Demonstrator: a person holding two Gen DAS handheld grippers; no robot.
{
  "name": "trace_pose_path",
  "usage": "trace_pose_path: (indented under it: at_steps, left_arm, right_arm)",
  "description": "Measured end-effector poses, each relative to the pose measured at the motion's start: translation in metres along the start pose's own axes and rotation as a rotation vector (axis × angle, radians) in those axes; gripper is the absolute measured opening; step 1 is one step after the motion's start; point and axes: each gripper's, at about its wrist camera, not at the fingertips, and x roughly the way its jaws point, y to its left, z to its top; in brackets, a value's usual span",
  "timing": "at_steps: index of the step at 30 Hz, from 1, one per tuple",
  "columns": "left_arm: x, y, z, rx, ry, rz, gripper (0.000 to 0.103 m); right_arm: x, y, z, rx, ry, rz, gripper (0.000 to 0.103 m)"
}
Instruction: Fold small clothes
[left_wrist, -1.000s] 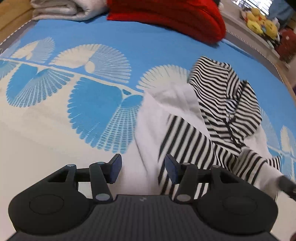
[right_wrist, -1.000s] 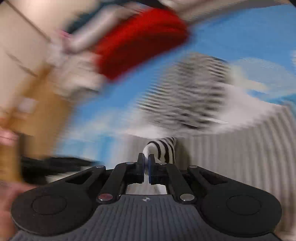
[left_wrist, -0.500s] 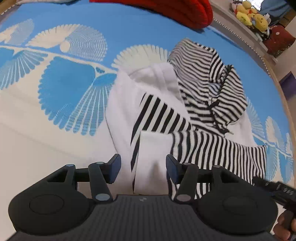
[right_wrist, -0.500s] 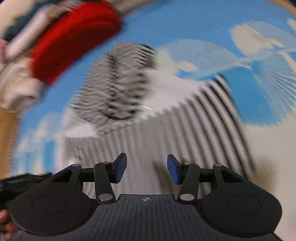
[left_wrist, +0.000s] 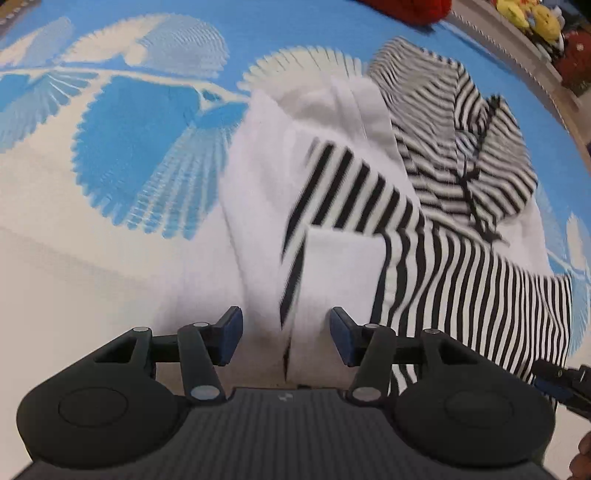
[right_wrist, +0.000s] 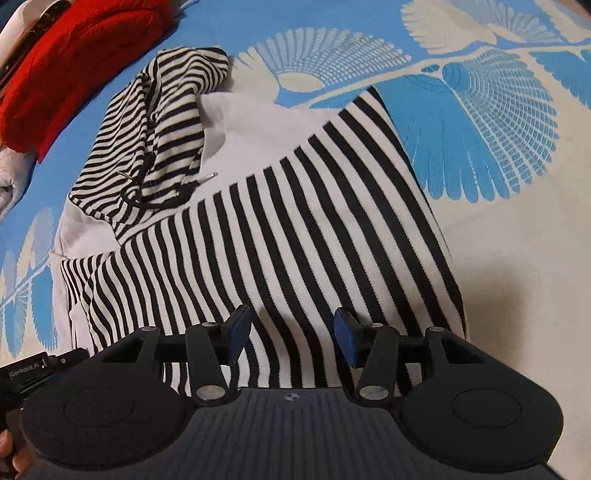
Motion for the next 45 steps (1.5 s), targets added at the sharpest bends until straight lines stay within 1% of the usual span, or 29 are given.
trace_pose_path:
  at_steps: [2, 4, 5, 7, 8, 9, 10, 11, 14, 16, 18, 19, 20, 21, 22, 23, 24, 26, 27, 28, 29, 30, 33, 35, 36, 39, 42, 43, 45]
  left_arm:
    - [-0.007, -0.004, 0.000, 0.006, -0.023, -0.030, 0.057]
    - [-0.003, -0.010, -0.002, 0.040, -0.019, -0.061, 0.054]
    - [0.003, -0.014, -0.004, 0.056, -0.001, -0.061, 0.052]
    - [0.014, -0.015, -0.008, 0.071, 0.032, -0.036, 0.044]
    - [0.015, -0.017, -0.008, 0.081, 0.022, -0.024, 0.038]
    - [0.013, -0.019, -0.008, 0.094, 0.016, -0.016, 0.019]
    - [0.012, -0.020, -0.008, 0.102, 0.016, -0.011, 0.004]
    - [0.007, -0.021, -0.008, 0.112, 0.002, -0.007, 0.004]
    - [-0.019, -0.031, -0.006, 0.162, -0.098, 0.011, 0.003]
    - [-0.039, -0.030, -0.002, 0.144, -0.146, 0.006, 0.003]
    - [-0.046, -0.027, -0.003, 0.116, -0.160, 0.037, 0.003]
    - [-0.038, -0.025, -0.004, 0.106, -0.135, 0.078, 0.003]
    - [-0.024, -0.022, -0.006, 0.089, -0.086, 0.110, 0.003]
    - [-0.009, -0.016, -0.009, 0.059, -0.018, 0.110, 0.004]
    - [0.000, -0.012, -0.010, 0.028, 0.029, 0.096, 0.005]
    - [0.000, -0.010, -0.009, 0.015, 0.030, 0.103, 0.007]
    - [-0.008, -0.012, -0.008, 0.017, -0.005, 0.113, 0.007]
    - [-0.034, -0.022, -0.003, 0.060, -0.125, 0.105, 0.007]
    - [-0.044, -0.026, -0.001, 0.083, -0.170, 0.088, 0.011]
    - [-0.049, -0.031, 0.000, 0.100, -0.195, 0.071, 0.015]
    - [-0.049, -0.033, 0.001, 0.105, -0.193, 0.048, 0.016]
    - [-0.044, -0.033, 0.000, 0.098, -0.163, 0.024, 0.017]
    - [-0.014, -0.027, -0.003, 0.029, 0.010, -0.064, 0.017]
    - [-0.001, -0.025, -0.010, 0.014, 0.084, -0.090, 0.023]
    - [0.000, -0.027, -0.015, 0.032, 0.093, -0.085, 0.028]
    - [-0.012, -0.037, -0.020, 0.093, 0.038, -0.054, 0.029]
    - [-0.022, -0.044, -0.024, 0.139, -0.023, -0.032, 0.030]
    - [-0.020, -0.045, -0.024, 0.145, -0.023, -0.021, 0.031]
    - [-0.011, -0.043, -0.024, 0.141, 0.005, -0.006, 0.030]
  right_arm:
    - [-0.004, 0.005, 0.000, -0.007, -0.011, 0.001, 0.052]
    - [-0.008, 0.009, -0.001, -0.017, -0.021, 0.009, 0.052]
    - [-0.009, 0.011, -0.002, -0.023, -0.025, 0.011, 0.052]
    - [-0.011, 0.015, -0.005, -0.040, -0.030, 0.004, 0.052]
    - [-0.011, 0.018, -0.007, -0.046, -0.030, -0.002, 0.052]
    - [-0.010, 0.019, -0.008, -0.052, -0.027, -0.007, 0.052]
    - [-0.008, 0.020, -0.009, -0.056, -0.023, -0.012, 0.052]
    - [-0.006, 0.022, -0.011, -0.058, -0.019, -0.016, 0.052]
    - [-0.005, 0.028, -0.014, -0.074, -0.020, -0.024, 0.052]
    - [-0.007, 0.033, -0.017, -0.089, -0.029, -0.027, 0.052]
    - [-0.008, 0.037, -0.020, -0.099, -0.041, -0.032, 0.052]
    - [-0.007, 0.038, -0.022, -0.101, -0.044, -0.036, 0.052]
    - [-0.005, 0.038, -0.024, -0.100, -0.045, -0.042, 0.052]
    - [-0.002, 0.037, -0.026, -0.095, -0.042, -0.048, 0.052]
    - [0.002, 0.035, -0.027, -0.085, -0.032, -0.059, 0.052]
    - [0.007, 0.032, -0.029, -0.063, -0.015, -0.073, 0.052]
    - [0.011, 0.028, -0.031, -0.035, -0.001, -0.083, 0.052]
    - [0.017, 0.020, -0.034, 0.016, 0.013, -0.095, 0.052]
    - [0.017, 0.019, -0.034, 0.024, 0.010, -0.100, 0.052]
    - [0.018, 0.019, -0.034, 0.020, 0.004, -0.107, 0.052]
    - [0.018, 0.019, -0.035, 0.013, -0.002, -0.118, 0.052]
    - [0.017, 0.019, -0.035, 0.011, -0.007, -0.125, 0.052]
    - [0.017, 0.017, -0.035, 0.024, -0.008, -0.132, 0.052]
    - [0.017, 0.018, -0.035, 0.018, -0.011, -0.137, 0.052]
    - [0.017, 0.019, -0.035, 0.015, -0.011, -0.139, 0.052]
    - [0.018, 0.019, -0.034, 0.005, -0.009, -0.142, 0.052]
    - [0.011, 0.024, -0.034, -0.023, -0.038, -0.148, 0.052]
    - [0.009, 0.025, -0.033, -0.042, -0.052, -0.151, 0.053]
    - [0.005, 0.026, -0.032, -0.069, -0.071, -0.159, 0.053]
